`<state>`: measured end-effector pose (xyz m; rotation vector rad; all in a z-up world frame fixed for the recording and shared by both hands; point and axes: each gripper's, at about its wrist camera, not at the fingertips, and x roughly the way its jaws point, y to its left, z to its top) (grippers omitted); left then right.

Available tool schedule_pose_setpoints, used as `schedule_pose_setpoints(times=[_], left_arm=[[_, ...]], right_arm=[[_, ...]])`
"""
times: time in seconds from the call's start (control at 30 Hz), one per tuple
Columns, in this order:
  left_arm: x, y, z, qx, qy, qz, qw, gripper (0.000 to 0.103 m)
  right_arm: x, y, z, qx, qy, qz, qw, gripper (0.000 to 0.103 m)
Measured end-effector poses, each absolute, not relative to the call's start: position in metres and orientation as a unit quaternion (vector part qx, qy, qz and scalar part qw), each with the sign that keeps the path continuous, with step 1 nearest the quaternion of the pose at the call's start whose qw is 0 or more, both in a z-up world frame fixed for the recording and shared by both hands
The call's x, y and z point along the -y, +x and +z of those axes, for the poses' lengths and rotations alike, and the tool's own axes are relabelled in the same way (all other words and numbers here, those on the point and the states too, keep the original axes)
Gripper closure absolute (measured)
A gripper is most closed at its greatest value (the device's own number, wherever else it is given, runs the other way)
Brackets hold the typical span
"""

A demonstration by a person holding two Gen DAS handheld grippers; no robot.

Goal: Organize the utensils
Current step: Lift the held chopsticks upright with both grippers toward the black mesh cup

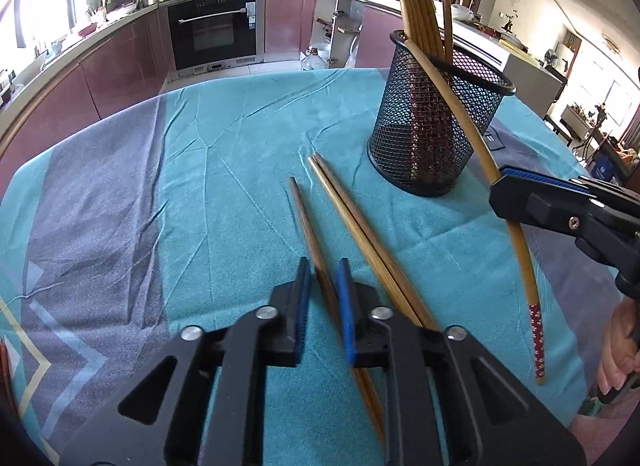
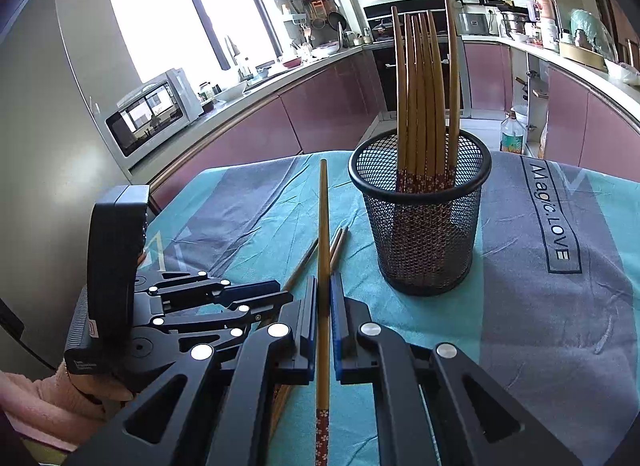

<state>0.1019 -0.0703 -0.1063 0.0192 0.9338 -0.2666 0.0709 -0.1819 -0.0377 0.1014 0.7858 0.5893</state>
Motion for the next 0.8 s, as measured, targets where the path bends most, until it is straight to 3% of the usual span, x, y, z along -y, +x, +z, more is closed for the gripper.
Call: schedule_pose_setpoints(times=[0.33, 0.8], left_arm=[[0.072, 0.096, -0.1, -0.44, 0.0, -0.127, 0.889, 0.095], [0.053, 0.072, -0.048, -0.39, -0.039, -0.173, 0.904, 0.096]], right_arm=[[0.187, 0.07, -0.035, -0.369, 0.052, 0.282, 0.884, 0.098], [0.2, 0.065, -0.019, -0.342, 0.063, 0.284, 0.894, 0.098]])
